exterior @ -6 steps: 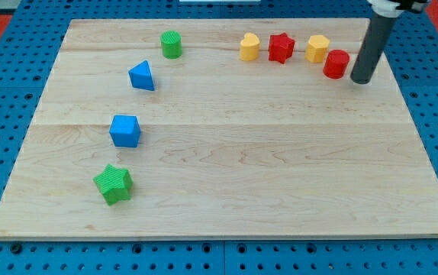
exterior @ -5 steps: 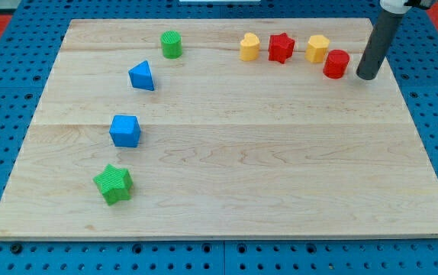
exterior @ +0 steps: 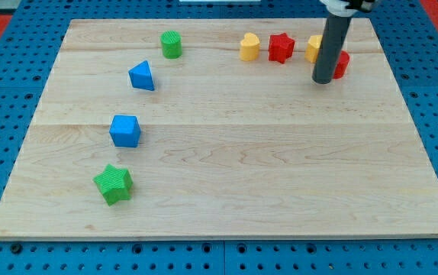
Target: Place the red circle towards the top right side of the yellow hexagon
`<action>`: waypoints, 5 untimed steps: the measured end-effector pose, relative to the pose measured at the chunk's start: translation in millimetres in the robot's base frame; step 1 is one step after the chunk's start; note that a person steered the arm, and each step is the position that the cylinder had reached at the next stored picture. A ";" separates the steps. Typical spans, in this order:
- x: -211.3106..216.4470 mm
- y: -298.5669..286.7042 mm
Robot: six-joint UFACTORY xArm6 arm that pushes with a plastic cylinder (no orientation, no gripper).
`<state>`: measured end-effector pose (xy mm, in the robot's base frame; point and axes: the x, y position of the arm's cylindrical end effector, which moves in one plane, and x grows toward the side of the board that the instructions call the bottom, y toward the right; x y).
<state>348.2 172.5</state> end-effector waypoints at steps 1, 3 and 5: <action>-5.8 8.4; -13.9 36.6; -48.8 36.5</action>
